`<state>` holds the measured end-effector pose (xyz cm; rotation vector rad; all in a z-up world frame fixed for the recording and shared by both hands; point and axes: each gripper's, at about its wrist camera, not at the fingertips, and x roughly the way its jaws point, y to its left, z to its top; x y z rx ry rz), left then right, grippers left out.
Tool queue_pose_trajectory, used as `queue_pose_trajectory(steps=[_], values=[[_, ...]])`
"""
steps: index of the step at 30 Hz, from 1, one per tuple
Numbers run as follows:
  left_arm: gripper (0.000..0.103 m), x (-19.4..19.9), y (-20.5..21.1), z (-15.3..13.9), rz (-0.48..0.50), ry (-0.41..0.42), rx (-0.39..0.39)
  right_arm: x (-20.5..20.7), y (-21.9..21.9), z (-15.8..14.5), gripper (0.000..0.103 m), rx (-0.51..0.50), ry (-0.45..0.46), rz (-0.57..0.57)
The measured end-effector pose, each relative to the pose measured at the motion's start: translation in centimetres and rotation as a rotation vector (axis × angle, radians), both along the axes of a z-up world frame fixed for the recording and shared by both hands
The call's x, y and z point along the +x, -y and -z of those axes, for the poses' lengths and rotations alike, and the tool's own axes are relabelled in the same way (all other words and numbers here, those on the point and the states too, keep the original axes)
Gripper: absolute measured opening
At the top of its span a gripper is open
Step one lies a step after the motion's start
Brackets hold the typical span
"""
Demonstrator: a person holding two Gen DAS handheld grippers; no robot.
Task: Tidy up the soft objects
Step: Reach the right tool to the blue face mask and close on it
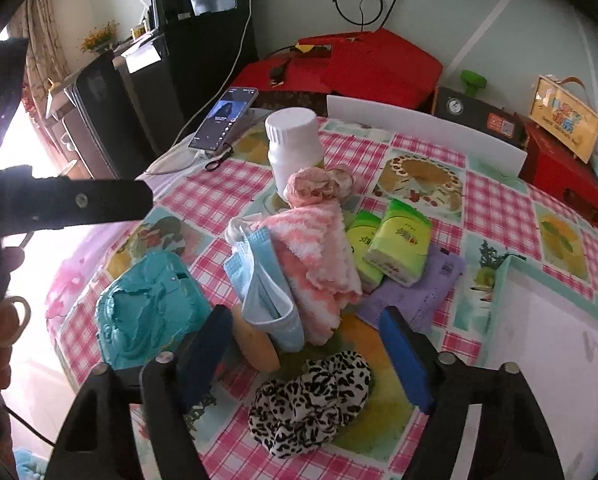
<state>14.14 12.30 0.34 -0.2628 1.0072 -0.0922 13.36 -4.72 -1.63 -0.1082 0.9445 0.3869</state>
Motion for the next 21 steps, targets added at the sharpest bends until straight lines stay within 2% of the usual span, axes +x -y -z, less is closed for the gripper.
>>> queue_pose_trajectory(steps=[4,8,14,21], values=[[0.103,0.6,0.4,0.4,0.011,-0.022,0.014,0.3,-0.3,0.3,0.064,0.021,-0.002,-0.03],[0.103,1.3,0.3,1.0,0.004,-0.056,0.011,0.7,-0.5,0.9,0.045,0.037,-0.012,-0.051],[0.103,2.1,0.5,1.3,-0.008,-0.077,0.015,1.1,-0.9,1.0,0.028,0.062,-0.001,-0.085],[0.103,3.1,1.5,1.8,-0.017,-0.103,0.014,1.2,-0.1,0.4,0.028,0.108,0.011,-0.091]])
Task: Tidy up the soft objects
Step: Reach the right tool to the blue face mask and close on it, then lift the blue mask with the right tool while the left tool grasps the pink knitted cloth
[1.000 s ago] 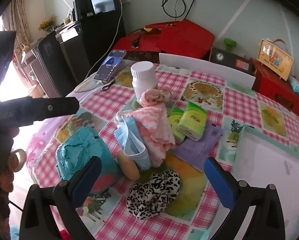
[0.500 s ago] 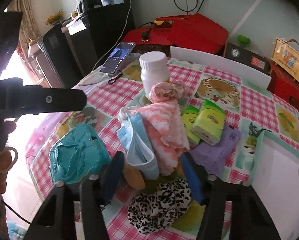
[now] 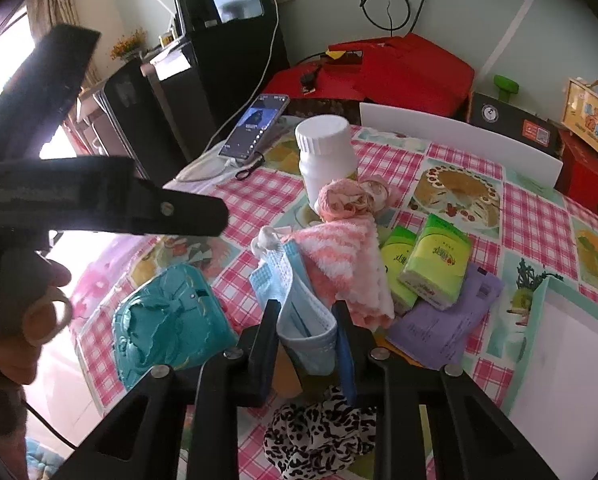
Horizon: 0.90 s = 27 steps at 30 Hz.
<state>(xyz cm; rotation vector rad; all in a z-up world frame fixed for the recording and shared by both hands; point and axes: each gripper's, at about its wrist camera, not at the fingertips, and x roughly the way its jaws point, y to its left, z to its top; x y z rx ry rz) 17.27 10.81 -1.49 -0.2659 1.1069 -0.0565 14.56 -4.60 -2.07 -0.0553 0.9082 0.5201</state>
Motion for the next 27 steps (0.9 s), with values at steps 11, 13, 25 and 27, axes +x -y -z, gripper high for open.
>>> queue_pose_trajectory(steps=[11,13,25,27], values=[[0.103,0.8,0.6,0.1,-0.048,-0.016,-0.006,-0.4,2.3,-1.0,0.027,0.091,0.007,0.009],[0.103,0.9,0.7,0.0,-0.057,-0.014,-0.006,-0.5,2.8,-1.4,0.027,0.109,0.018,0.012],[0.103,1.6,3.6,0.0,-0.027,-0.024,0.012,-1.1,7.6,-5.4,0.027,0.167,0.116,0.101],[0.103,1.9,4.1,0.2,-0.022,-0.033,0.024,-1.3,9.0,-6.2,0.027,0.168,0.142,0.137]])
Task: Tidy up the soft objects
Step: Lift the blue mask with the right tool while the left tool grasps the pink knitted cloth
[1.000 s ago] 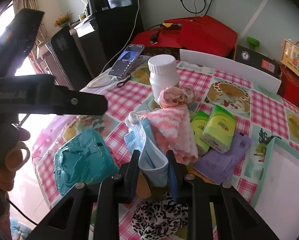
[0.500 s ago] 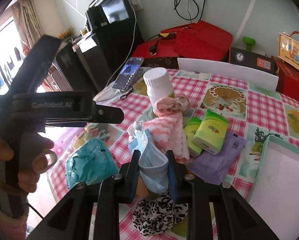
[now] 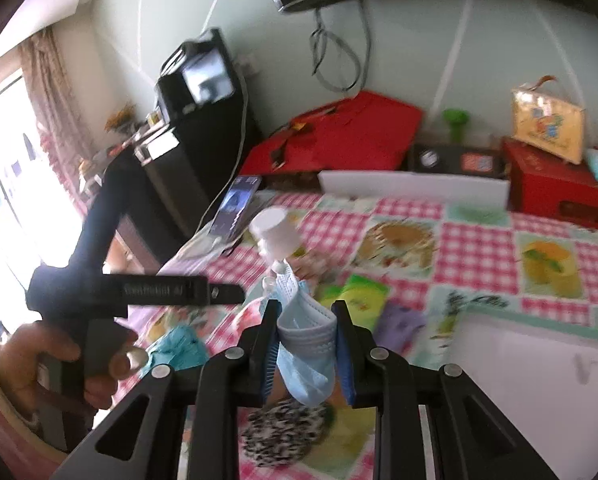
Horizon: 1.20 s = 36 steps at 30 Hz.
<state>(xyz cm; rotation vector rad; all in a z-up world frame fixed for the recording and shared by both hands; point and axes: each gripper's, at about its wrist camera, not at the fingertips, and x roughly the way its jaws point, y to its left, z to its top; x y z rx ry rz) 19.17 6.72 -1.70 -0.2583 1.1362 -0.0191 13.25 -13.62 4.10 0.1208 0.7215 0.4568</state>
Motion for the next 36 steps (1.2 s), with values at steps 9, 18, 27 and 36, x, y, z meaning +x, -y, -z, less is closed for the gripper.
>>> queue_pose_trajectory(steps=[9,18,27,36], values=[[0.102,1.7,3.7,1.4,0.045,-0.05,0.073,0.5,5.6,-1.0,0.027,-0.002,0.012,0.162],[0.075,2.9,6.1,3.7,0.002,-0.087,0.12,0.4,7.3,-0.8,0.027,0.03,0.008,0.182],[0.046,2.5,6.1,3.7,-0.145,-0.017,0.1,0.6,8.1,-0.2,0.027,0.046,-0.012,0.19],[0.022,1.8,6.6,3.3,-0.176,0.058,0.079,0.5,9.4,-0.1,0.027,0.083,-0.023,0.206]])
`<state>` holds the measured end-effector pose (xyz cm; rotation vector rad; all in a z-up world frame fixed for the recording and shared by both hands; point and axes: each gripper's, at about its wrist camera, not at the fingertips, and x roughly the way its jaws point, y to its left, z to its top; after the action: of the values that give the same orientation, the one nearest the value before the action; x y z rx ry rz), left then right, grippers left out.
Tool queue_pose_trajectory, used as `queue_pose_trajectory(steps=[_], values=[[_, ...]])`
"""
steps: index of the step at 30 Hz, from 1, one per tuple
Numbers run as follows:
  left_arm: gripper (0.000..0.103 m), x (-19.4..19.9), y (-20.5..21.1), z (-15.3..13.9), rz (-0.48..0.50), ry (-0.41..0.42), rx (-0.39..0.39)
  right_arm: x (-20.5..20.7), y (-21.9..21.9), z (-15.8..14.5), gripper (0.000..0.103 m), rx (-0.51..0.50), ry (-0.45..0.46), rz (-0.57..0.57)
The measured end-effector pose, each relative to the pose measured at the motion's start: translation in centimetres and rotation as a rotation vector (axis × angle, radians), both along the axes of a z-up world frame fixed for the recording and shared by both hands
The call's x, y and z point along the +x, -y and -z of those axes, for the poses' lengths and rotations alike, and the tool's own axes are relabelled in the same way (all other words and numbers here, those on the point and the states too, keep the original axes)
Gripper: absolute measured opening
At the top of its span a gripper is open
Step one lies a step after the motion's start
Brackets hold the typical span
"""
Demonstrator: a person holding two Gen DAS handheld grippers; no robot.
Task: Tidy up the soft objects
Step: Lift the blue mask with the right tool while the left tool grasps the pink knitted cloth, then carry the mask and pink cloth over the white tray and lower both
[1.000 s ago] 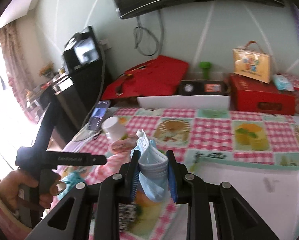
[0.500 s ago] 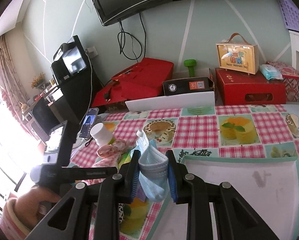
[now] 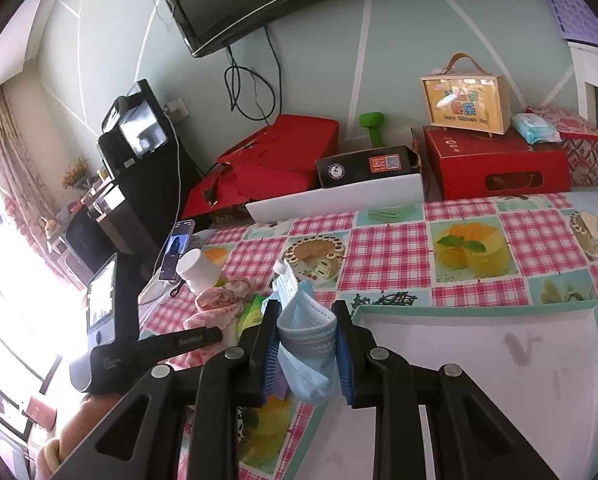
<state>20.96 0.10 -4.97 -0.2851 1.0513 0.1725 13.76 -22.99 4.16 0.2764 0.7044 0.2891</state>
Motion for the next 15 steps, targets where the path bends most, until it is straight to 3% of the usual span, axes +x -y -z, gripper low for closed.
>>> queue_pose_trajectory(steps=[15], values=[[0.013,-0.2,-1.6,-0.2,0.021,0.04,-0.084,0.0,0.7,0.6,0.027,0.0,-0.022,0.04]])
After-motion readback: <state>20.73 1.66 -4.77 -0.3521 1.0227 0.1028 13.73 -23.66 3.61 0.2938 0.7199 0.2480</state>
